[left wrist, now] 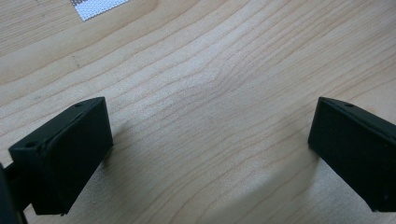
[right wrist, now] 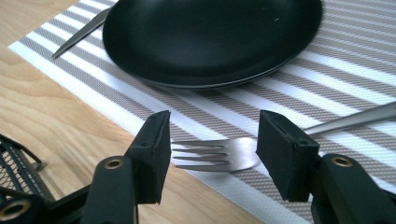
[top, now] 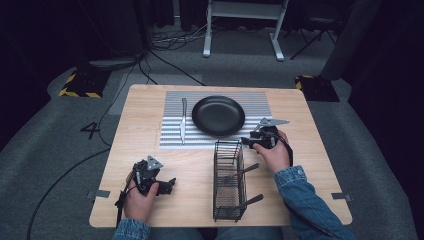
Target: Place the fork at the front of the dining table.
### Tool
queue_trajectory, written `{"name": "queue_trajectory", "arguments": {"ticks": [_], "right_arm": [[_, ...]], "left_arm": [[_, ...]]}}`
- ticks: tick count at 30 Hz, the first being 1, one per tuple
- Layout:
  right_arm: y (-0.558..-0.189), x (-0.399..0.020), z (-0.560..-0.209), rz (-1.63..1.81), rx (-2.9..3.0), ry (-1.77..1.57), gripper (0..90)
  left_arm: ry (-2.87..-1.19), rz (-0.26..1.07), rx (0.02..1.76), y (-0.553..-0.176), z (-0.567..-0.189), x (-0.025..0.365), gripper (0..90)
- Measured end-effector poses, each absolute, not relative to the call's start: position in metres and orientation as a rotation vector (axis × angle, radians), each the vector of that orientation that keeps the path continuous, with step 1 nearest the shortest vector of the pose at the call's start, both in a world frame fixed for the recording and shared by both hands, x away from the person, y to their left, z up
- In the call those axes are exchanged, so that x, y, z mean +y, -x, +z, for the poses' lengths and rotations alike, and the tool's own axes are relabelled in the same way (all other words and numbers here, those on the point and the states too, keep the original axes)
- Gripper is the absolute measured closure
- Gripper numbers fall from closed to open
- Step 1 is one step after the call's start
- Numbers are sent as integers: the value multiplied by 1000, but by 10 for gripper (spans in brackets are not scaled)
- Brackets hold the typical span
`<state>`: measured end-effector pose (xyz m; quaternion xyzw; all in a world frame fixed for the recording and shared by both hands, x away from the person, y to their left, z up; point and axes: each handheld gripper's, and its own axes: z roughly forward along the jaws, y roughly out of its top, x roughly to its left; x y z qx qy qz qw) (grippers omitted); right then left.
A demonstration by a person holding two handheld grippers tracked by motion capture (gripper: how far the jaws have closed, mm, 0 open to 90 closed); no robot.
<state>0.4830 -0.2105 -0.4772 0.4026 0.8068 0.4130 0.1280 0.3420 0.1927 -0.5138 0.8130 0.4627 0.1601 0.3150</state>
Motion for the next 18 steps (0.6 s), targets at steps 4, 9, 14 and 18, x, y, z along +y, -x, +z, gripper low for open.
{"name": "queue_trajectory", "arguments": {"ticks": [4, 9, 14, 18], "right_arm": [[-482, -207, -485, 1185, 2354, -1208, 459], [-478, -211, -495, 1158, 2366, -1239, 458], [-478, -220, -497, 1185, 2354, -1285, 462], [-477, -230, -498, 1193, 2337, -1312, 466]], "left_arm": [[-2142, 422, 1219, -342, -514, 193, 0], [-2142, 421, 1219, -342, -514, 193, 0], [-2142, 421, 1219, -342, -514, 193, 0], [-2142, 422, 1219, -342, -514, 193, 0]]}}
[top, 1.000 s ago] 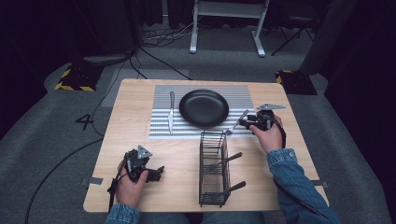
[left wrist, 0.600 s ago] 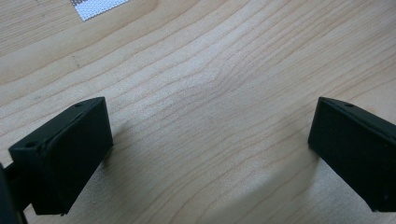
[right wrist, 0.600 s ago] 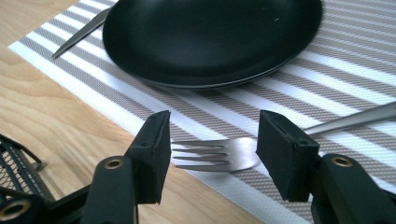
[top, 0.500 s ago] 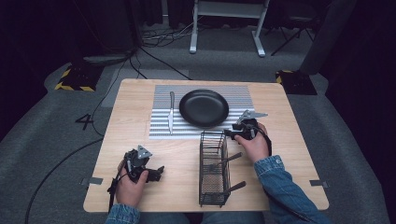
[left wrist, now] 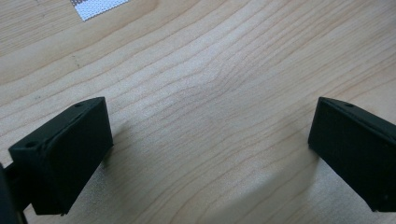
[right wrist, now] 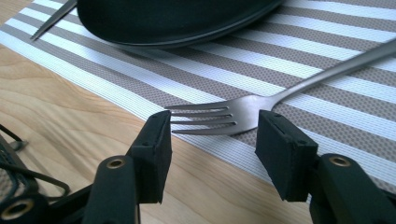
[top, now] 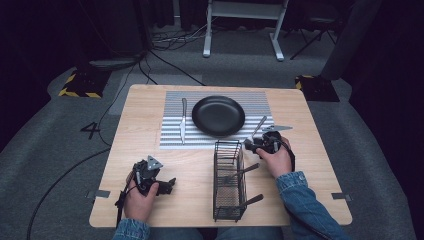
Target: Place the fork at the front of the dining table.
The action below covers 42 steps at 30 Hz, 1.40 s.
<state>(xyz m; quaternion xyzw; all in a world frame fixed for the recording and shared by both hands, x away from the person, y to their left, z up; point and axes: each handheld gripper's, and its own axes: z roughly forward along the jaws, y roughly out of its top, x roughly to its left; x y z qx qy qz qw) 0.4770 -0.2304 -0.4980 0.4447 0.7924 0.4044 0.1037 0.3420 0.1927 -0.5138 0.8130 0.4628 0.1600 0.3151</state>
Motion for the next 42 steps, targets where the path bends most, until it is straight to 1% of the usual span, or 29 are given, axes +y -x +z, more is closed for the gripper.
{"name": "queue_trajectory", "arguments": {"ticks": [10, 17, 18, 24, 25, 27, 28, 31, 35, 36, 37, 42], "right_arm": [[-479, -259, -494, 1158, 2293, -1356, 479], [-485, -261, -479, 1257, 2247, -1347, 475], [-490, -261, -474, 1259, 2226, -1340, 476], [-509, -261, -471, 1179, 2192, -1354, 477], [-518, -260, -475, 1125, 2184, -1354, 477], [-520, -260, -477, 1108, 2185, -1354, 477], [-526, -260, -483, 1063, 2186, -1361, 481], [-530, -260, -492, 1044, 2178, -1379, 505], [-533, -259, -498, 1019, 2176, -1367, 567], [-533, -259, -498, 1019, 2176, -1367, 567], [-535, -257, -501, 1027, 2181, -1365, 615], [-540, -253, -502, 1008, 2196, -1334, 696]], "left_arm": [[-2141, 422, 1221, -342, -514, 192, 0], [-2140, 422, 1221, -342, -514, 192, 0], [-2141, 422, 1221, -342, -514, 192, 0], [-2140, 422, 1221, -342, -514, 192, 0], [-2140, 422, 1221, -342, -514, 192, 0], [-2140, 422, 1221, -342, -514, 192, 0], [-2141, 423, 1221, -342, -514, 192, 0], [-2140, 422, 1221, -342, -514, 192, 0], [-2140, 423, 1222, -342, -514, 192, 0], [-2140, 423, 1222, -342, -514, 192, 0], [-2140, 423, 1222, -342, -514, 192, 0], [-2140, 422, 1221, -342, -514, 192, 0]]}}
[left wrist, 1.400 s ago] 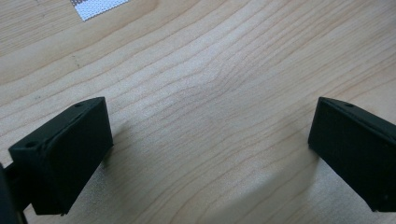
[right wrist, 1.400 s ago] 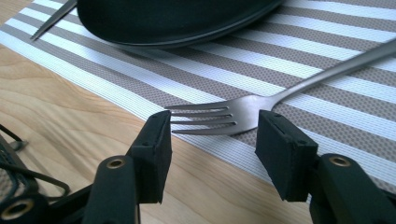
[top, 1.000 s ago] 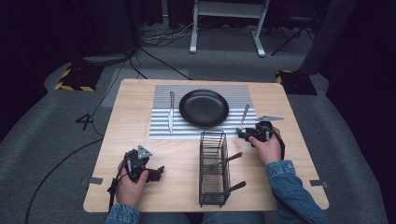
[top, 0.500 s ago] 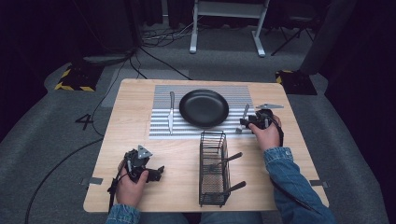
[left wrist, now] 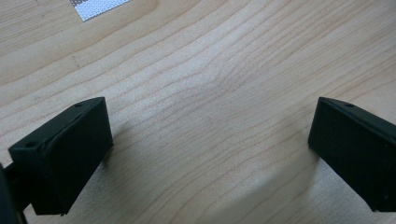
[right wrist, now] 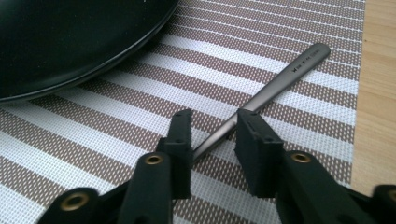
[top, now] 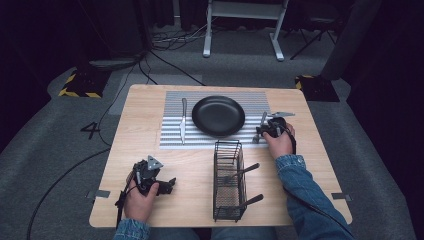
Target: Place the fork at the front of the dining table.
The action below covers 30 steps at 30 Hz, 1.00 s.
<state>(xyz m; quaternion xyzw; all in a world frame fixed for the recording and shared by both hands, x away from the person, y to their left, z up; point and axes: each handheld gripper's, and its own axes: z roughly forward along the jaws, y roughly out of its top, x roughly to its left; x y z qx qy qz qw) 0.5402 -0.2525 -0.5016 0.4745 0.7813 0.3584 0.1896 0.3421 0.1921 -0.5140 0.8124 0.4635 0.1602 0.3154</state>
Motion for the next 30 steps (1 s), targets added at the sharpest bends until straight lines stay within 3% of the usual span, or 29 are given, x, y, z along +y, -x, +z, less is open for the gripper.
{"name": "queue_trajectory", "arguments": {"ticks": [9, 24, 30], "right_arm": [[-559, -250, -502, 1029, 2203, -1338, 764], [-583, -246, -502, 1037, 2188, -1360, 797], [-578, -244, -500, 1052, 2167, -1351, 656]], "left_arm": [[-2140, 423, 1221, -342, -514, 192, 0], [-2143, 422, 1222, -342, -514, 192, 0], [-2141, 422, 1224, -342, -514, 192, 0]]}}
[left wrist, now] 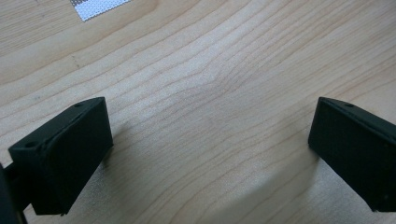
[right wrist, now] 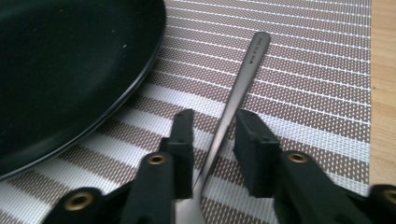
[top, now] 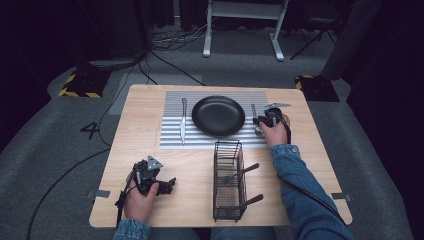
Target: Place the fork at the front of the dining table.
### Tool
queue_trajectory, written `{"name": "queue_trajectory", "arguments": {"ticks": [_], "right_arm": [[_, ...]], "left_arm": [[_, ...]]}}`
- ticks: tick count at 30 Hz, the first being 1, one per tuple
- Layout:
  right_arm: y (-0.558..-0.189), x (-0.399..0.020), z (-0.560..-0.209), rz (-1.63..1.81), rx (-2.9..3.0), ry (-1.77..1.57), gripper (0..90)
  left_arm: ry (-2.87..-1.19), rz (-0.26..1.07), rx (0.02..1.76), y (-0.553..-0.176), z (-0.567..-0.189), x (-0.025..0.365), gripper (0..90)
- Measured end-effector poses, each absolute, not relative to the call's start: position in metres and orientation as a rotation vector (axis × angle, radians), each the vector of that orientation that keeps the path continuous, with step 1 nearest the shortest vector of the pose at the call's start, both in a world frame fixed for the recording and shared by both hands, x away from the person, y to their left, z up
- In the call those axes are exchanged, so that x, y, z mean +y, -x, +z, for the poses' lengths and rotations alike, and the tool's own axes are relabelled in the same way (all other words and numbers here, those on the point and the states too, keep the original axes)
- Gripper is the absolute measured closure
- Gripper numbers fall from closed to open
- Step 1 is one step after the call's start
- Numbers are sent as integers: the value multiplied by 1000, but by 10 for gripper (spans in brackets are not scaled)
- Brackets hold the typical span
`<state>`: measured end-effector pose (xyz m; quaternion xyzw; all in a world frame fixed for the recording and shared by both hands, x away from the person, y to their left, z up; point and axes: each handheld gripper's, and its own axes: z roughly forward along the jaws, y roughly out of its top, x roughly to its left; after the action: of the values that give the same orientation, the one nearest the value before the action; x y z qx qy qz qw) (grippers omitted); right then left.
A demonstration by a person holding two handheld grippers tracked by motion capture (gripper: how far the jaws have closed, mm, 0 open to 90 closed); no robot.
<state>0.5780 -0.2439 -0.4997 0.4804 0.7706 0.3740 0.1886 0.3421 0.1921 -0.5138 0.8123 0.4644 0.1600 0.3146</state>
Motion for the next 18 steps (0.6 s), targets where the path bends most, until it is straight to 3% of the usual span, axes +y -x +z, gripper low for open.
{"name": "queue_trajectory", "arguments": {"ticks": [18], "right_arm": [[-527, -246, -434, 1168, 2148, -1174, 543]], "left_arm": [[-2142, 423, 1219, -343, -514, 192, 0]]}}
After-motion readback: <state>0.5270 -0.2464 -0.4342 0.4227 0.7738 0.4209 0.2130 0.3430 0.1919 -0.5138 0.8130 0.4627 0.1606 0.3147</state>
